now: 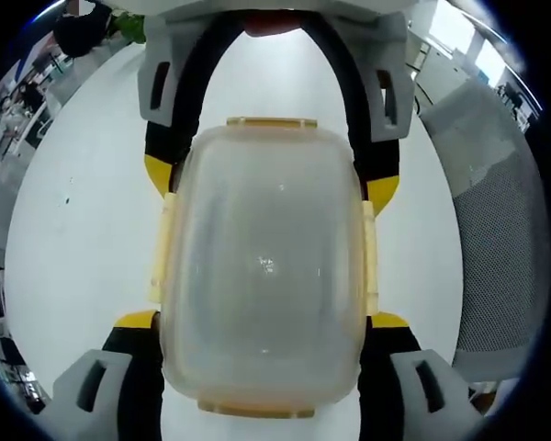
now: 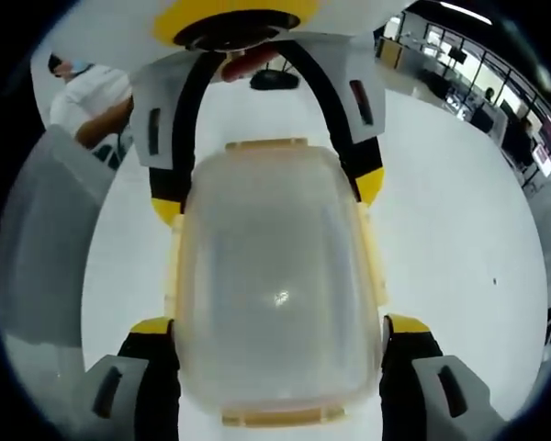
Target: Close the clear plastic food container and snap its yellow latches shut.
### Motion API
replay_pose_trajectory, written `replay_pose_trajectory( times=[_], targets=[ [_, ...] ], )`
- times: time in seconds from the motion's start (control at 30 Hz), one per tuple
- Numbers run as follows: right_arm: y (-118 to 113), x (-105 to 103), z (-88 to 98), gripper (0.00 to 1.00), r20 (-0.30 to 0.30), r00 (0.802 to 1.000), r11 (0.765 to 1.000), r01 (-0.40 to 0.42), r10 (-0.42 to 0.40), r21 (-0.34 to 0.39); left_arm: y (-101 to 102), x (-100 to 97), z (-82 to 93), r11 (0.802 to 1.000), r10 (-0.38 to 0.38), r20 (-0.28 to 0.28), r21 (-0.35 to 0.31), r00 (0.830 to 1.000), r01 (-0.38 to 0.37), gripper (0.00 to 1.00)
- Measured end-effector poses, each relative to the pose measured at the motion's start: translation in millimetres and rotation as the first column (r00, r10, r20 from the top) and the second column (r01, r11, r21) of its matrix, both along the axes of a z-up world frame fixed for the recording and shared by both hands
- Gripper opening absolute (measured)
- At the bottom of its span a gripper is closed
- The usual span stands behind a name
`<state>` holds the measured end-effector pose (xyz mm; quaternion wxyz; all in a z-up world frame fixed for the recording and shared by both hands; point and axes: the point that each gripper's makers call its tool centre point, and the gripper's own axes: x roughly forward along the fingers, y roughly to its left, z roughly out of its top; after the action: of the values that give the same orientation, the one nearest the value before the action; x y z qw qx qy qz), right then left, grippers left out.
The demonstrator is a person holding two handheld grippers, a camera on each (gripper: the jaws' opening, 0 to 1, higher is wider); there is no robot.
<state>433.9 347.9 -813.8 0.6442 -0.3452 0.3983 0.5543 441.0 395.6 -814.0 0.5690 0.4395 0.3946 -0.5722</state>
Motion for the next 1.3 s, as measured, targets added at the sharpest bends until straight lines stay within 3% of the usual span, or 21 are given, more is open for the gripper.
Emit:
replay_pose_trajectory(
  times=[0.47, 1.07, 1.2, 1.3],
  targets=[
    [-1.8, 10.8, -0.2, 0.93, 0.007, 1.0, 1.0, 0.013, -0.013, 0.006, -2.5, 9.7, -0.8, 1.0, -0.003, 0.006, 0.011, 1.0, 0.002, 0.9],
    [-1.9, 9.8, 3.8, 0.92, 0.007, 1.0, 0.999, 0.004, -0.005, 0.033, -2.5, 8.8, 2.0, 1.0, -0.01, 0.002, -0.004, 1.0, 0.01, 0.9],
    [-1.1, 9.2, 4.5, 0.92, 0.009, 1.0, 0.999, -0.001, 0.001, 0.038, -1.7, 7.1, -0.3, 1.0, -0.03, 0.01, 0.007, 1.0, 0.03, 0.93],
    [0.3, 11.3, 7.3, 0.96, 0.043, 0.999, 0.998, -0.024, 0.022, 0.052, -1.3, 4.1, -3.5, 0.999, -0.044, 0.011, 0.02, 0.999, 0.043, 0.99]
  ],
)
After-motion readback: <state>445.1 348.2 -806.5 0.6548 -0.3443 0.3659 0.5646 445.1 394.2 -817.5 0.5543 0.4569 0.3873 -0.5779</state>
